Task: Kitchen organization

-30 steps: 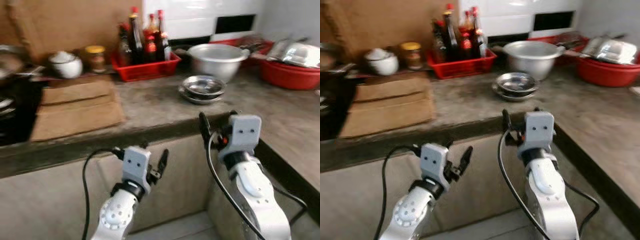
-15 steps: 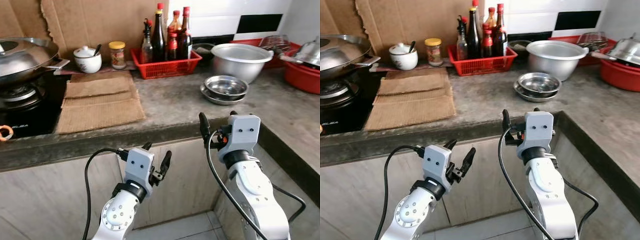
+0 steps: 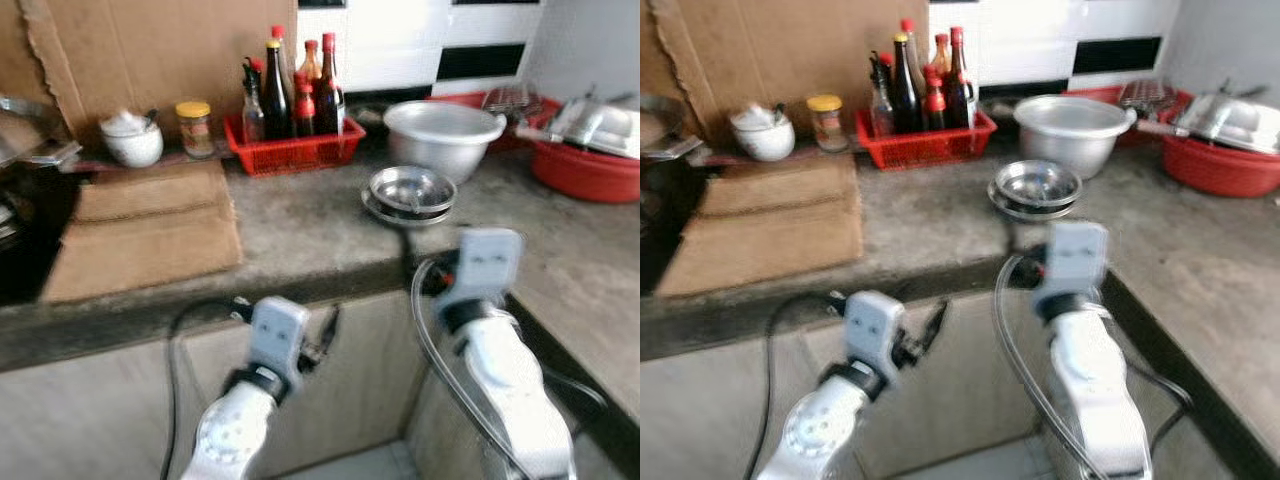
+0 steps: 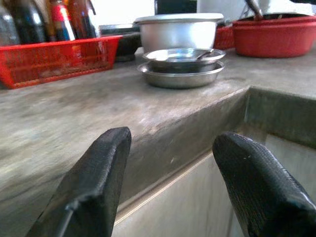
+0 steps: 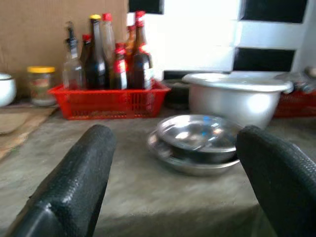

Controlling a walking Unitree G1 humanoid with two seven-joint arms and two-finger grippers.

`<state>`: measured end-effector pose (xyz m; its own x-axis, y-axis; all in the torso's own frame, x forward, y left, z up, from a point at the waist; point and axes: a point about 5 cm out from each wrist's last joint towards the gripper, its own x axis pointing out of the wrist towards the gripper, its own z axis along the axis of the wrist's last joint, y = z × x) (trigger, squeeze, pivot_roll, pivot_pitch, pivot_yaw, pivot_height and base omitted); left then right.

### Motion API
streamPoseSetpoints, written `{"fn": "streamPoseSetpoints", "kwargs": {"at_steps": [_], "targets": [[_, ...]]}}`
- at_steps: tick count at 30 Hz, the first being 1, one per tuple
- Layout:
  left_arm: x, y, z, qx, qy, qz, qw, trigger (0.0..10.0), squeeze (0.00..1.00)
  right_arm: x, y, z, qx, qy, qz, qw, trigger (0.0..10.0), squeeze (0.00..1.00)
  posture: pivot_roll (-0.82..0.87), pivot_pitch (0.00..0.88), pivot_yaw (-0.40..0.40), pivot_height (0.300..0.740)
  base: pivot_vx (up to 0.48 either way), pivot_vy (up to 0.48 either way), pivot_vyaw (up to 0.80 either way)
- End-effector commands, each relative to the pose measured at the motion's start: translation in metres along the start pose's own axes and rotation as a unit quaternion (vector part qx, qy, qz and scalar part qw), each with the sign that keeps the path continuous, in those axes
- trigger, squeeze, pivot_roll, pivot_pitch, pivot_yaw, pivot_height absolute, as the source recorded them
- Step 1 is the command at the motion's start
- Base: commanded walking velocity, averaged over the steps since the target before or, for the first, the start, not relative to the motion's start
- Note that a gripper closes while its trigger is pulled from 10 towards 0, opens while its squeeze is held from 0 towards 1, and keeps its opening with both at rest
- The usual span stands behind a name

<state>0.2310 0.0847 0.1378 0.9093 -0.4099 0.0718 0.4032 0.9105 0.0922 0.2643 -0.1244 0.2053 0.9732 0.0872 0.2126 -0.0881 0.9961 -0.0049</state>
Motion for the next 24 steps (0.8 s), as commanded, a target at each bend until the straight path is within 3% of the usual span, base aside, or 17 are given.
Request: {"fn": "streamPoseSetpoints", "kwargs": {"at_steps": [1, 17, 24], "targets": [[0.0025, -0.0038, 0.0025, -0.012, -0.002, 0.003, 1.000, 10.0, 0.00, -0.0003, -0.0086, -0.0014, -0.005, 0.005, -0.017, 1.000, 10.0, 0.00, 0.11, 0.000, -0.046, 0.740, 0.000, 0.000, 0.00], [0.0044, -0.0020, 0.0054, -0.005, -0.012, 0.012, 1.000, 10.0, 0.00, 0.0069, -0.0092, 0.0012, -0.008, 0.000, -0.010, 1.000, 10.0, 0.00, 0.11, 0.000, -0.052, 0.740, 0.000, 0.000, 0.00], [0.0033, -0.0023, 0.0048, 0.000, -0.012, 0.010, 1.000, 10.0, 0.00, 0.0086, -0.0084, 0.0015, -0.008, -0.001, -0.005, 1.000, 10.0, 0.00, 0.12, 0.000, -0.053, 0.740, 0.318, 0.000, 0.00]]}}
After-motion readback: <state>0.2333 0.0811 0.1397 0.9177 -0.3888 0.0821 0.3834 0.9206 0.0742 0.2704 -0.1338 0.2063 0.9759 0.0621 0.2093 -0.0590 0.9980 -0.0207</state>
